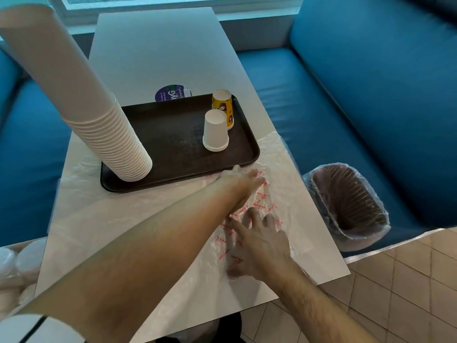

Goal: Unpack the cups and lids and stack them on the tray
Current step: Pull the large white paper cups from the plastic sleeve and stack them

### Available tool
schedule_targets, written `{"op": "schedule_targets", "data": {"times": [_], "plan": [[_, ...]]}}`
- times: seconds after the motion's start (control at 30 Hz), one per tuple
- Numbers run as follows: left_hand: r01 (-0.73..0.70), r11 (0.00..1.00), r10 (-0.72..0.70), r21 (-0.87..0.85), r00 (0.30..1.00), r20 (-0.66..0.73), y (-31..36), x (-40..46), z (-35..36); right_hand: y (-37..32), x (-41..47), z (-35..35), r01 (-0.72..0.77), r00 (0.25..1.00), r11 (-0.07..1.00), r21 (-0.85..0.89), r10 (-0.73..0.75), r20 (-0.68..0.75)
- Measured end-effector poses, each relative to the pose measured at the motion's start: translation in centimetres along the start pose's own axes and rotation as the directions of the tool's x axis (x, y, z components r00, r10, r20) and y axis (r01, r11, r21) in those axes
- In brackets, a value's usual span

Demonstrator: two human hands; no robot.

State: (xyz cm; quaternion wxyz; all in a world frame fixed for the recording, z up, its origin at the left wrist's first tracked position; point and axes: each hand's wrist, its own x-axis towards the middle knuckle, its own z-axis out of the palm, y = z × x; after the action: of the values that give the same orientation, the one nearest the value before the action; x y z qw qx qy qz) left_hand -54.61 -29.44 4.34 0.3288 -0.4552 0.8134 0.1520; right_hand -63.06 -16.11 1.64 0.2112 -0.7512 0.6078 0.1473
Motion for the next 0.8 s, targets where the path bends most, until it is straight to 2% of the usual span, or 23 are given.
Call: {"op": "schedule_targets", "data": {"times": [0.13, 0.27, 0.37, 0.63, 0.8], "plan": [[0.016, 1.000, -0.016, -0.006, 1.000, 0.005, -0.3, 0.1, 1.1, -0.2, -0.1, 0.0, 0.021, 1.000, 1.000, -0.004, -0.021, -0.009], [-0.004, 1.000, 0.004, -0.002, 1.000, 0.000, -0.4, 0.3, 1.0, -0.2, -0.4, -1.2, 0.024, 0.998, 0.991, 0.132, -0.016, -0.064], [0.003, 1.000, -0.003, -0.003, 1.000, 0.000, -0.5, 0.8, 1.3, -0.3, -0.6, -1.2, 0.016, 0.995, 0.990, 0.139, -0.002, -0.102], [0.007, 0.999, -0.007, 0.034, 1.000, 0.021, -0.2, 0.9, 1.2, -1.3, -1.2, 1.0, -0.046, 0.999, 0.991, 0.126, 0.047, -0.006], [0.033, 0.994, -0.033, -0.104, 0.999, 0.009, 0.3, 1.5, 1.3, -1.3, -0.9, 1.2, -0.067, 0.998, 0.986, 0.151, 0.066, 0.012]]}}
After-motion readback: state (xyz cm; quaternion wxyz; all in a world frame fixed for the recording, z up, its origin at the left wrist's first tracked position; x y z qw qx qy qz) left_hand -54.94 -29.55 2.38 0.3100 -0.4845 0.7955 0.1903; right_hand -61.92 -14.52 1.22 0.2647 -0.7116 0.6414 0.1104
